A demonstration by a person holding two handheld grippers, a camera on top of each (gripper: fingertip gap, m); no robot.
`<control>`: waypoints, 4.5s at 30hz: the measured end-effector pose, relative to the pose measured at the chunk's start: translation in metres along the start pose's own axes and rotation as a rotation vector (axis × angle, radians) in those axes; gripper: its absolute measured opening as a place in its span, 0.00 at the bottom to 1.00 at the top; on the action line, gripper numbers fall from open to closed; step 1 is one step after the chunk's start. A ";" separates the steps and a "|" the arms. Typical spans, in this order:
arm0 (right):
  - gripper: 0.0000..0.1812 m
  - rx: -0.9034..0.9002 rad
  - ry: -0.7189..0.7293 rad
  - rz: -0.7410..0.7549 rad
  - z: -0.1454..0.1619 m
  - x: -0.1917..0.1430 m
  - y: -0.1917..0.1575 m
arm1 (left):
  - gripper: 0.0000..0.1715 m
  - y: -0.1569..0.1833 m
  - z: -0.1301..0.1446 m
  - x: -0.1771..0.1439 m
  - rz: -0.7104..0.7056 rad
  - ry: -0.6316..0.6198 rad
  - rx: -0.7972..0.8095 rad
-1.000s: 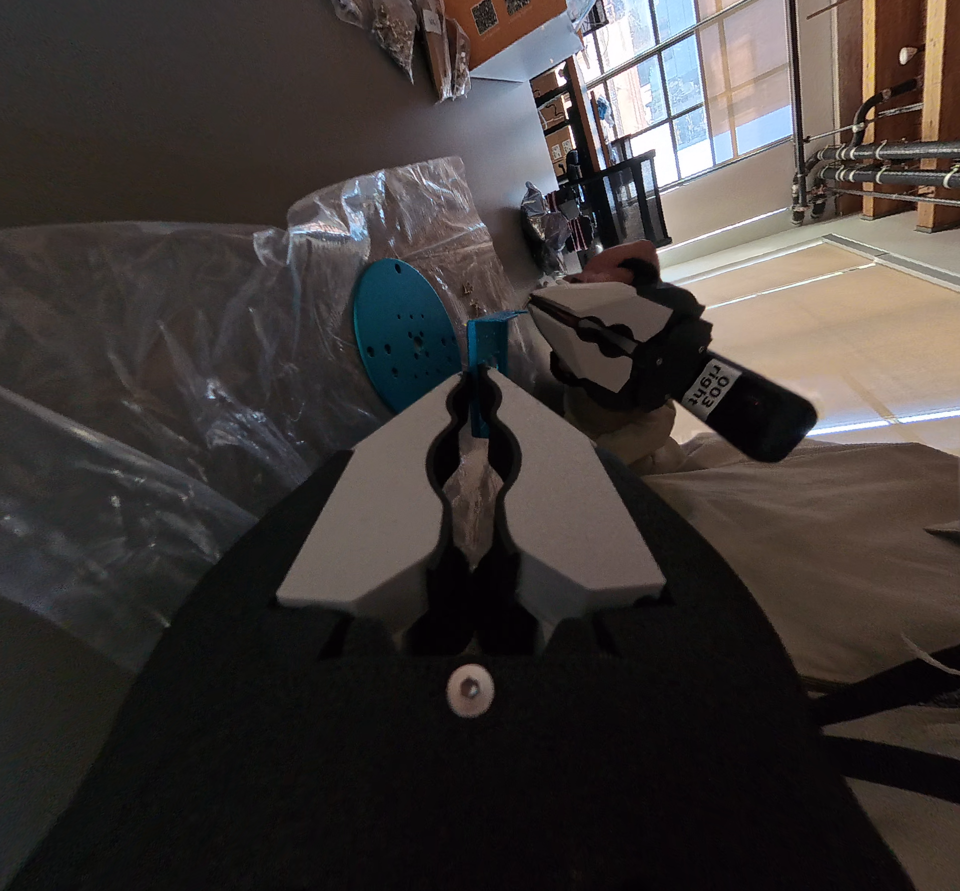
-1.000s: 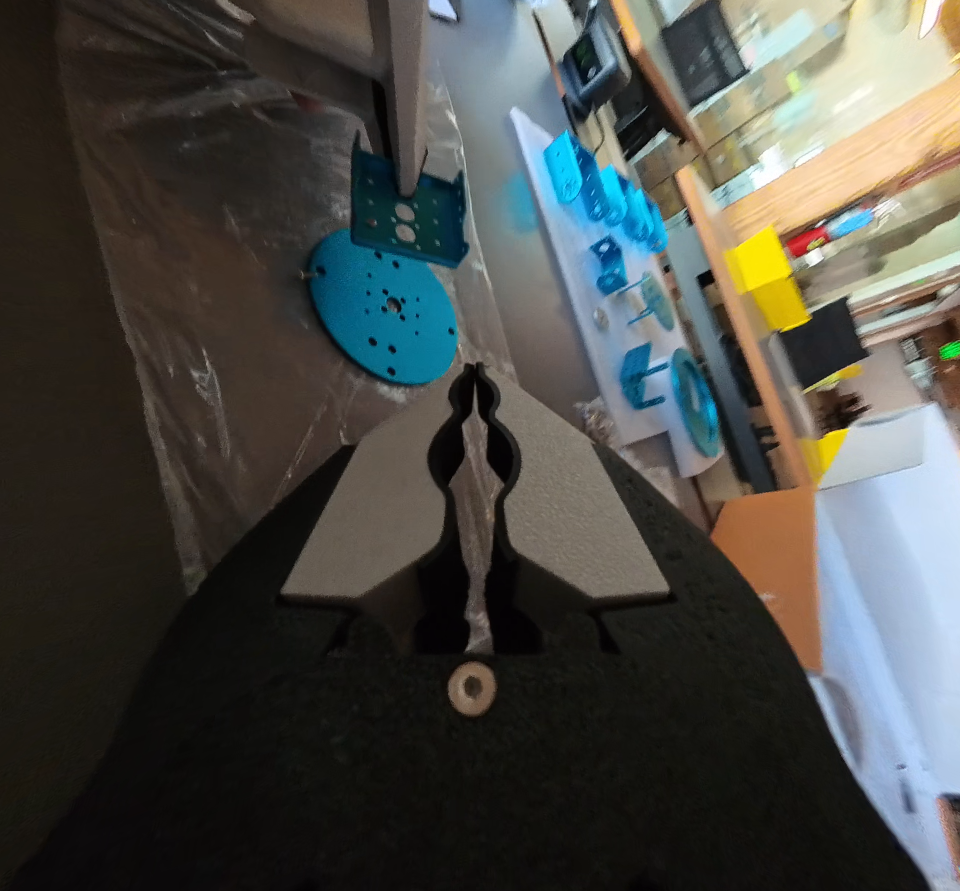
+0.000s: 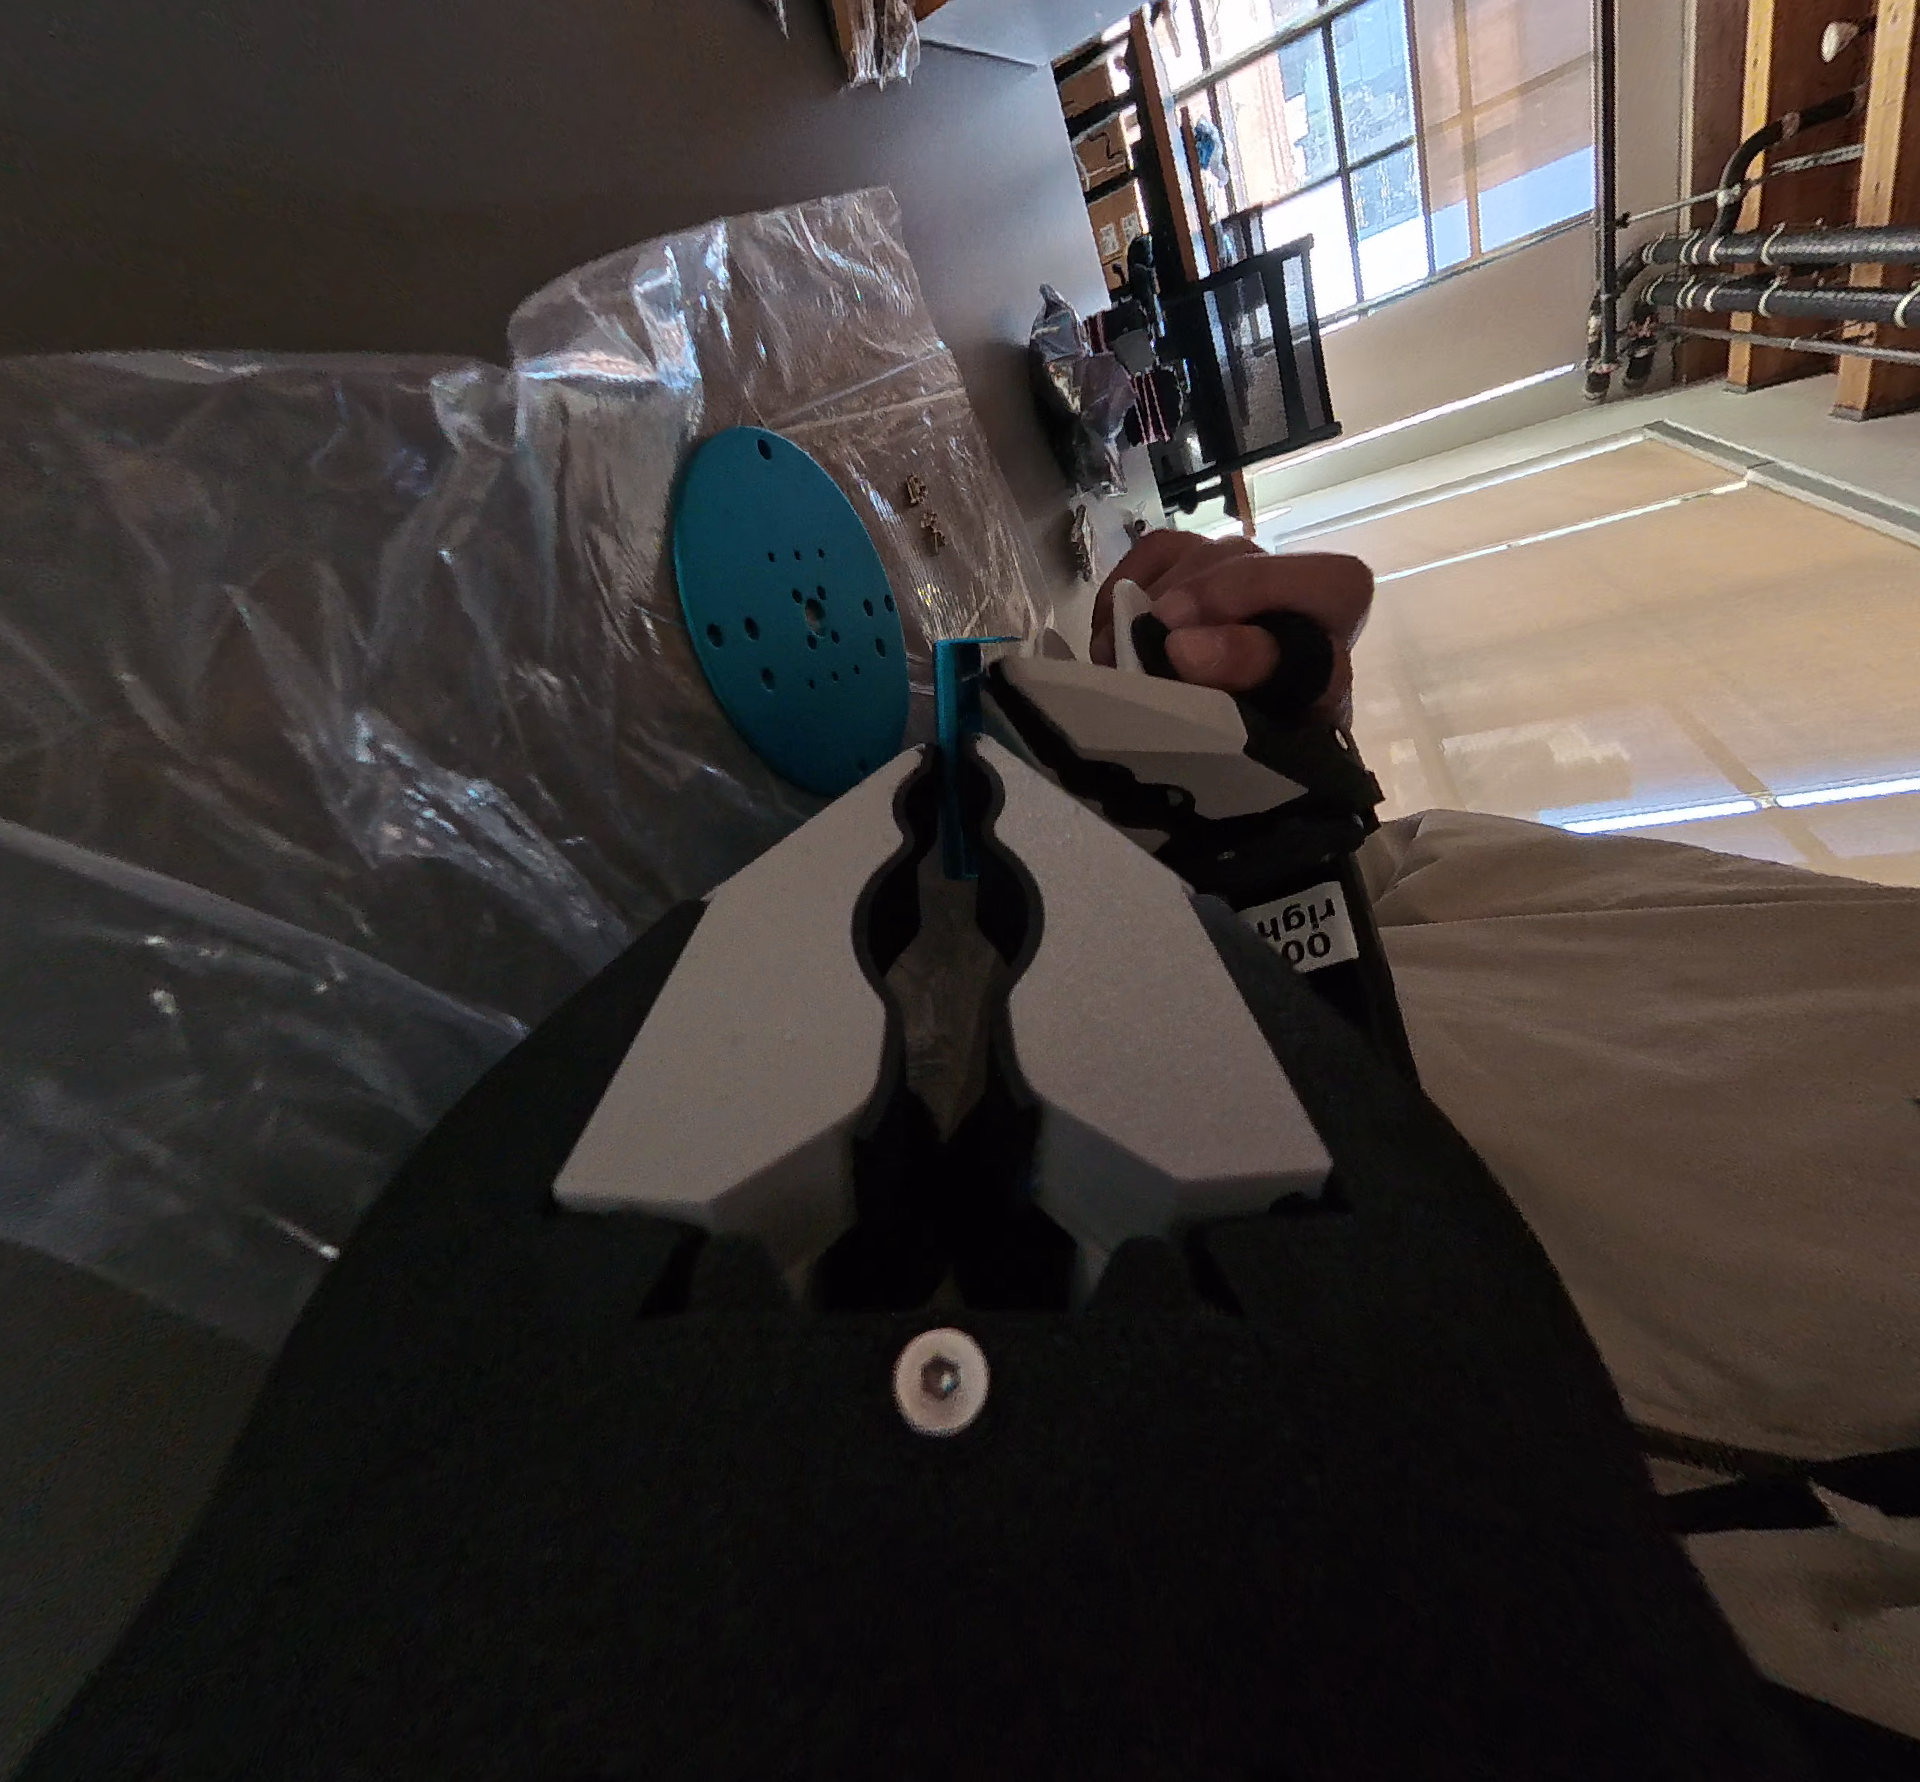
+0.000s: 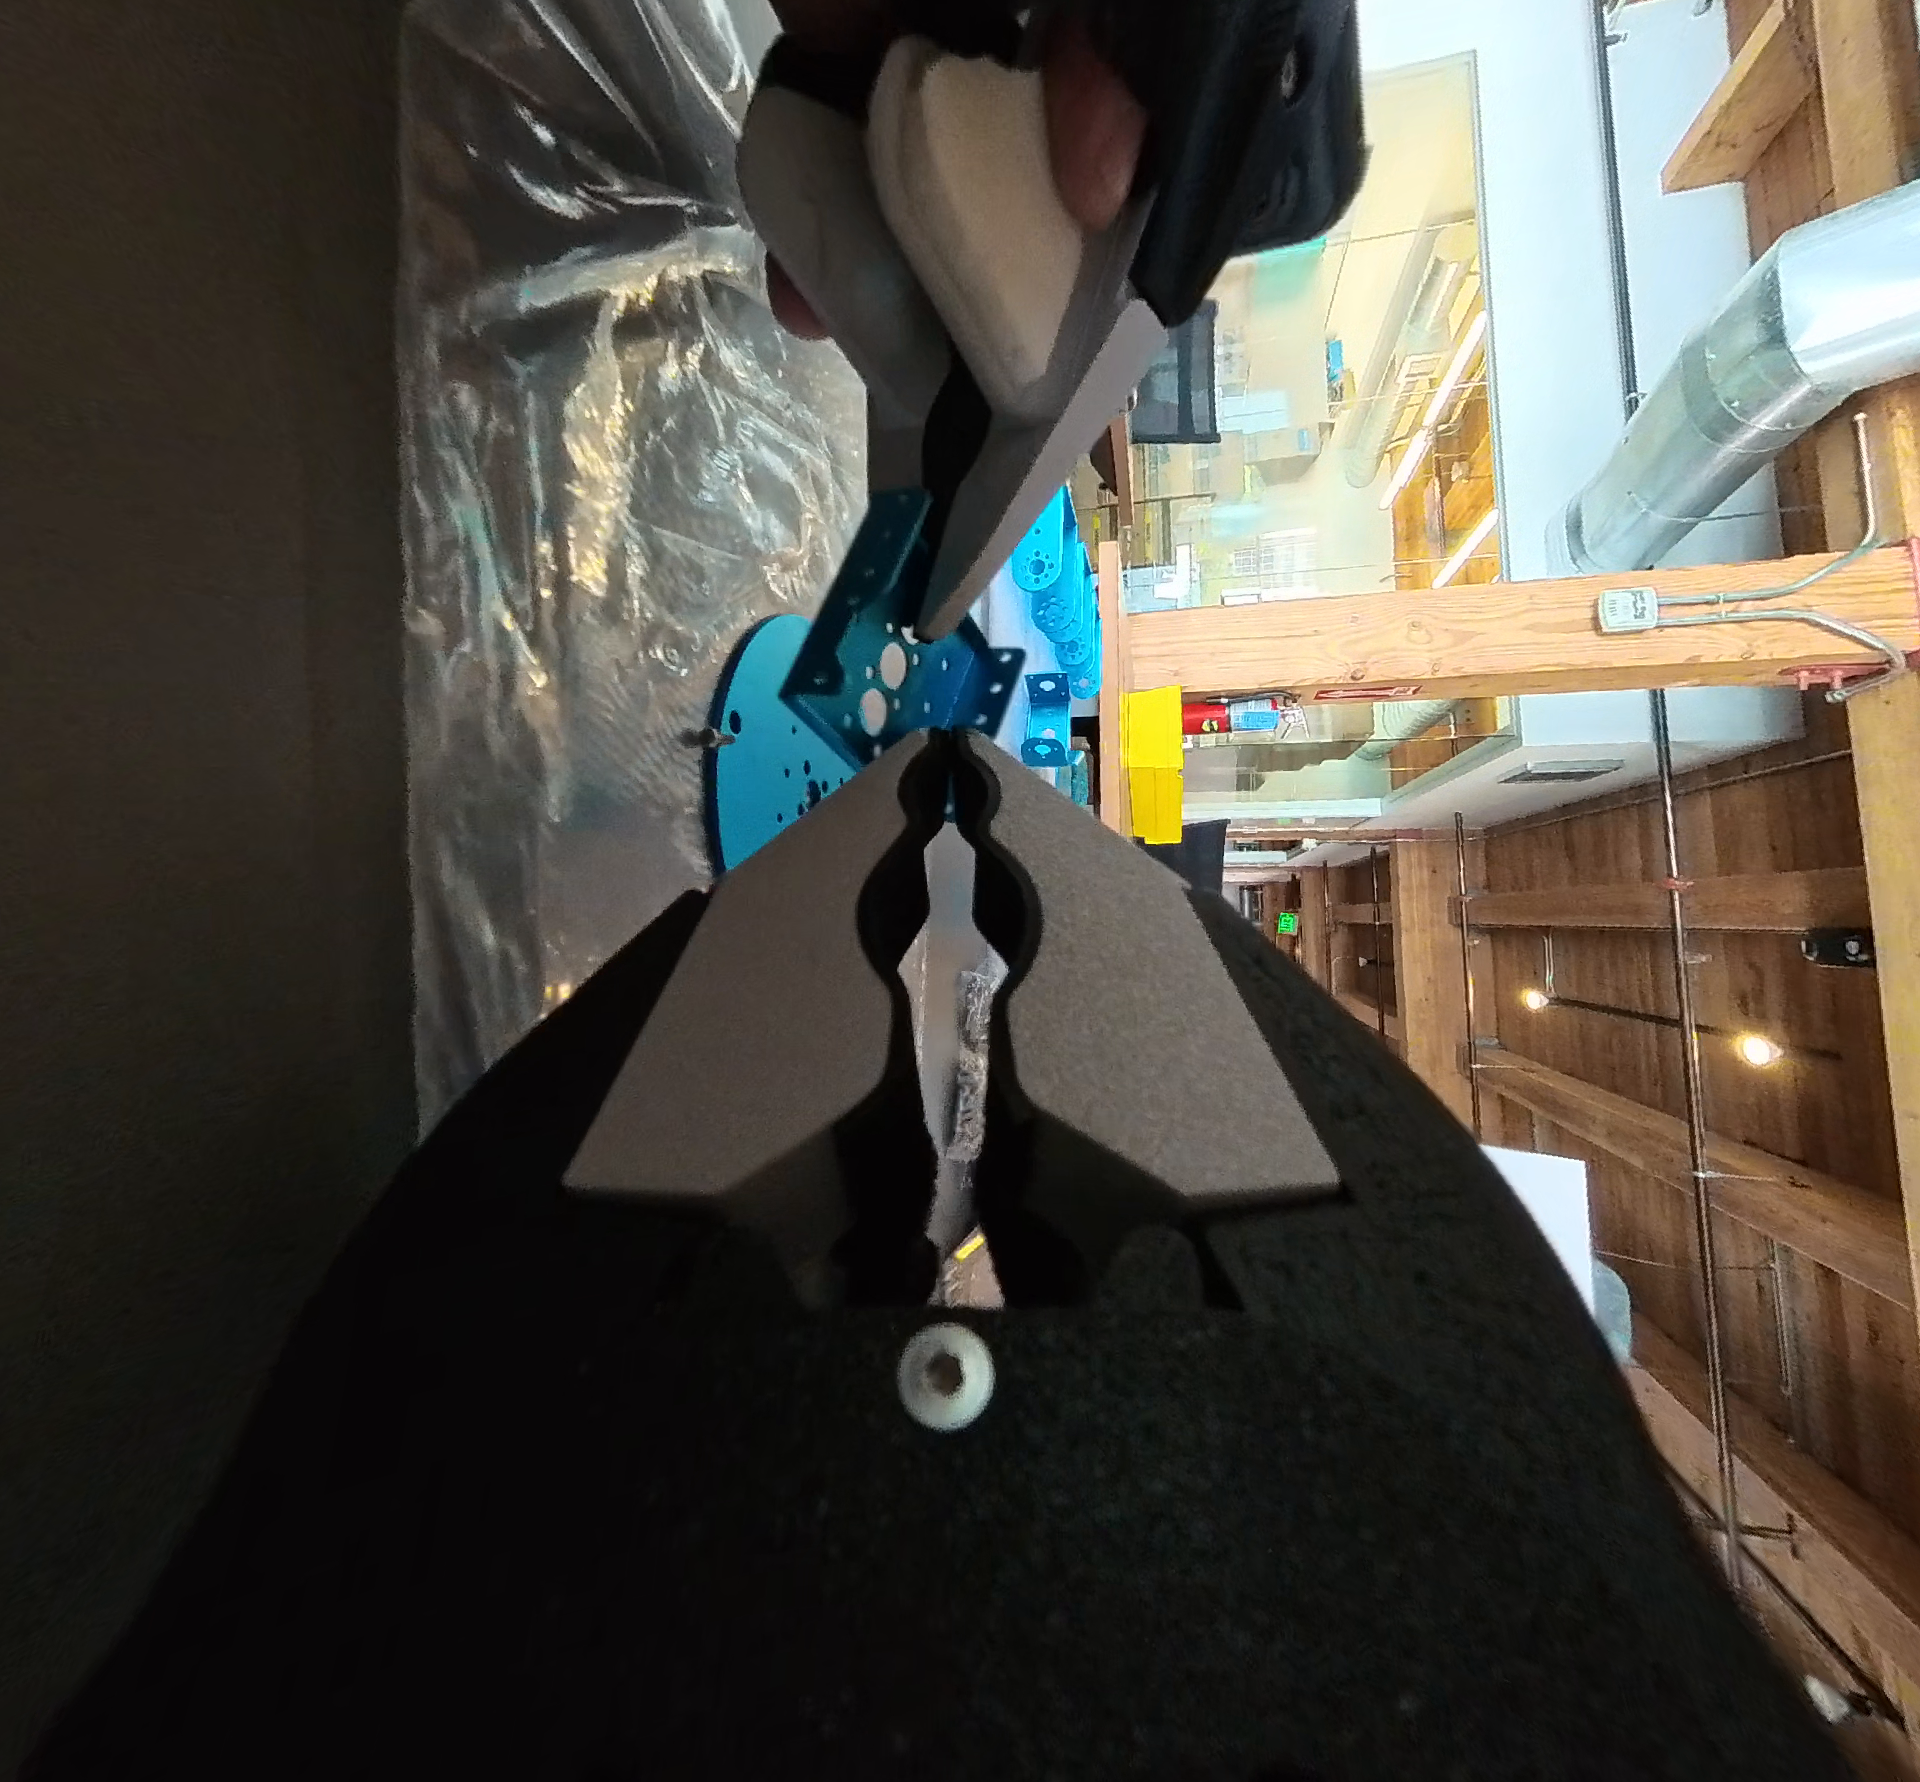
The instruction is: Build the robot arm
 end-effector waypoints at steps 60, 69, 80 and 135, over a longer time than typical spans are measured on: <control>0.00 0.154 -0.029 -0.080 0.002 0.002 -0.001 | 0.01 -0.001 -0.003 0.000 0.024 0.008 -0.023; 0.00 0.184 -0.015 -0.099 0.001 0.001 -0.002 | 0.01 -0.001 -0.003 0.000 0.025 0.010 -0.024; 0.01 0.452 0.070 -0.061 0.006 -0.010 0.022 | 0.01 -0.001 -0.005 -0.002 0.040 0.021 -0.041; 0.04 1.440 -0.343 -0.282 -0.005 -0.015 -0.042 | 0.01 -0.019 -0.026 -0.018 -0.074 0.130 0.013</control>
Point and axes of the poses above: each gripper's, where its closed fingertips meet, x out along the fingers, z out of its underside, y = z × x across the jaws, the point moved 1 cm from there along -x, back along the fingers, and after that the axes turned 6 degrees about -z, right-handed, at the moved point
